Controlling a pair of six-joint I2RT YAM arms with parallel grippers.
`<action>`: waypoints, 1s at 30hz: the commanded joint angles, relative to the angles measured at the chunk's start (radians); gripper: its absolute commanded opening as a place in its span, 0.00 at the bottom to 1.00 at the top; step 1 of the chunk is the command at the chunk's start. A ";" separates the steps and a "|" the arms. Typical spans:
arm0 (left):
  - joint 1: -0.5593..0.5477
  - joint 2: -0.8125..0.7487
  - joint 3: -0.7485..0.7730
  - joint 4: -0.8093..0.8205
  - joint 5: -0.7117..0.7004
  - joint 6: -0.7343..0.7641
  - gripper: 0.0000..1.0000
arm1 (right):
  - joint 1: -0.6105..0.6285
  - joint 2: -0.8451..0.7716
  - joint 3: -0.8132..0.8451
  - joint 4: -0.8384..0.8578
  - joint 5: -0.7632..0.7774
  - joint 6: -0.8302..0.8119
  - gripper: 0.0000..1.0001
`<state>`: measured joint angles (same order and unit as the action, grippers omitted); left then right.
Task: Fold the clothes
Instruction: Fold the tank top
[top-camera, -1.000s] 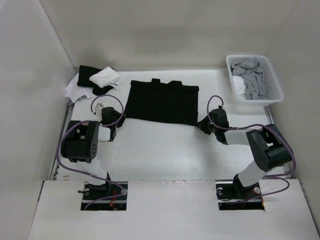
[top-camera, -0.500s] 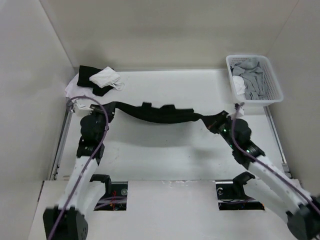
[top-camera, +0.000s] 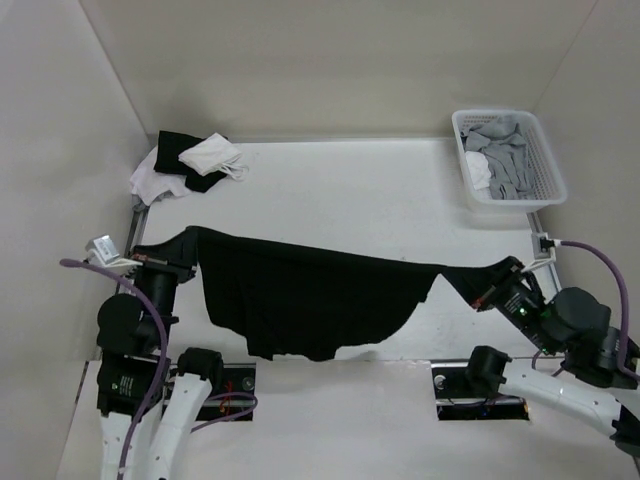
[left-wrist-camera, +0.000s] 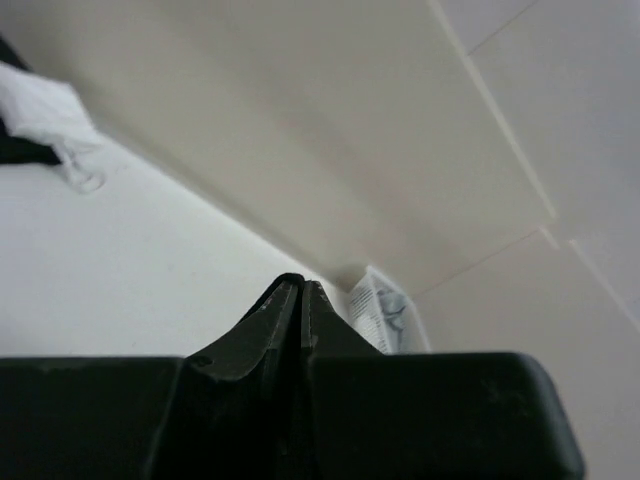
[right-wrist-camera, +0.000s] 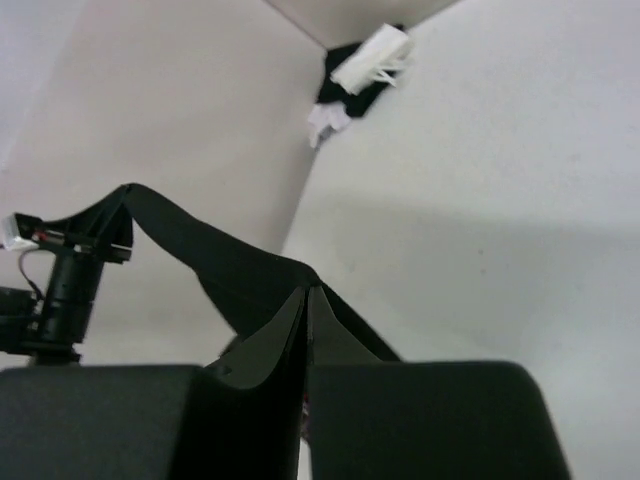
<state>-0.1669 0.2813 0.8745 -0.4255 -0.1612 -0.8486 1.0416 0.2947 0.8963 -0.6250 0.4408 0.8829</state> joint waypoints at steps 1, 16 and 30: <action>-0.015 0.042 -0.084 -0.134 -0.060 0.040 0.02 | 0.048 0.059 -0.022 -0.113 0.154 0.019 0.04; 0.016 0.943 -0.191 0.614 -0.072 -0.029 0.03 | -0.783 1.010 -0.059 0.669 -0.591 -0.154 0.04; 0.079 1.316 0.034 0.752 0.020 -0.063 0.04 | -0.917 1.319 0.159 0.715 -0.637 -0.145 0.03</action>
<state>-0.0784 1.6756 0.9478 0.2382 -0.1440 -0.8989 0.1211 1.7058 1.0748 0.0158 -0.1879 0.7475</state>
